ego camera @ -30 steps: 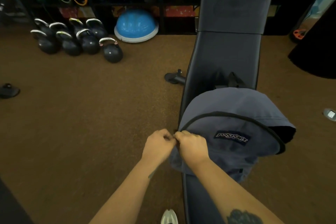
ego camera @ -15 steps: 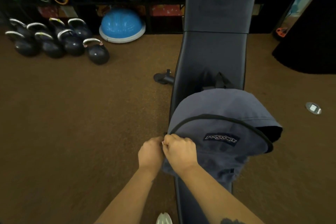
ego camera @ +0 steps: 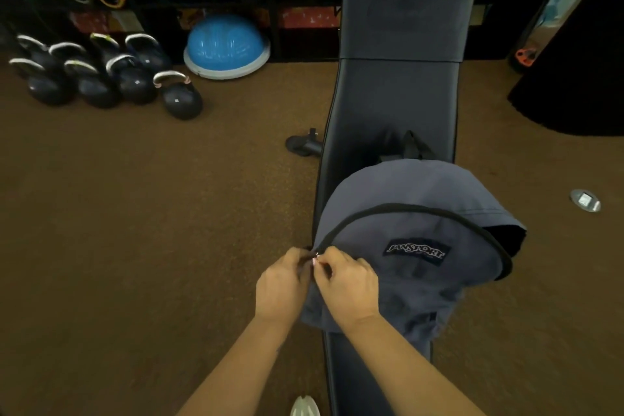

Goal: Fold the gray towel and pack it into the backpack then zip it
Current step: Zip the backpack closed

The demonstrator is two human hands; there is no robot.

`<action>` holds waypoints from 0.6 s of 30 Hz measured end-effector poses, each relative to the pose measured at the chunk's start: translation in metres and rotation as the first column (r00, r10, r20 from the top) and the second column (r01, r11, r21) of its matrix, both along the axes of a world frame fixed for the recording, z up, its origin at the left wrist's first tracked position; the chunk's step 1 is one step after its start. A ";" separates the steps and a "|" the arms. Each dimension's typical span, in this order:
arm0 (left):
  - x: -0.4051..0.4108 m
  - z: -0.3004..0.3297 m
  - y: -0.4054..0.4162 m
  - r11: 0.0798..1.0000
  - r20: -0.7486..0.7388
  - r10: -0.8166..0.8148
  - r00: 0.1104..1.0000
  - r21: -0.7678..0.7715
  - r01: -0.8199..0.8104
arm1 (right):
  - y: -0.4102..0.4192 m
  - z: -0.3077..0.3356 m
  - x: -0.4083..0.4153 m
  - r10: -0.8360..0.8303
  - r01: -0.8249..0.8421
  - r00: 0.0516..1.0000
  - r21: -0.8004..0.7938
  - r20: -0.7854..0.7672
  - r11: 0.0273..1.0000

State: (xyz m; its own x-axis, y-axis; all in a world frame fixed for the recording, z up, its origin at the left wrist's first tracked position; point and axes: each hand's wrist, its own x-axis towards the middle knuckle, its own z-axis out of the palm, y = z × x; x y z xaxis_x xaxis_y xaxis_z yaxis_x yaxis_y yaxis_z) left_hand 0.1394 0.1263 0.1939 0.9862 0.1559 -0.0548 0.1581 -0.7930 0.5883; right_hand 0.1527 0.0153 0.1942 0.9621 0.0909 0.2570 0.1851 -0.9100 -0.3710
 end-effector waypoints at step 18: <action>0.016 0.004 0.001 0.987 0.101 -0.136 0.986 0.104 0.126 | 0.001 0.000 -0.005 -0.011 0.011 1.000 -0.002 -0.023 1.000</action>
State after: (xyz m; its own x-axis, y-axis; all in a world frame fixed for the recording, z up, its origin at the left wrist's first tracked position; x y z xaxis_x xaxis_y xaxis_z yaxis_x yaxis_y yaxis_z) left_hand 0.1549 0.1273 0.1981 0.9978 0.0245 0.0612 -0.0106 -0.8567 0.5157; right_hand 0.1477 0.0164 0.1943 0.9687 0.0809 0.2349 0.1668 -0.9124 -0.3737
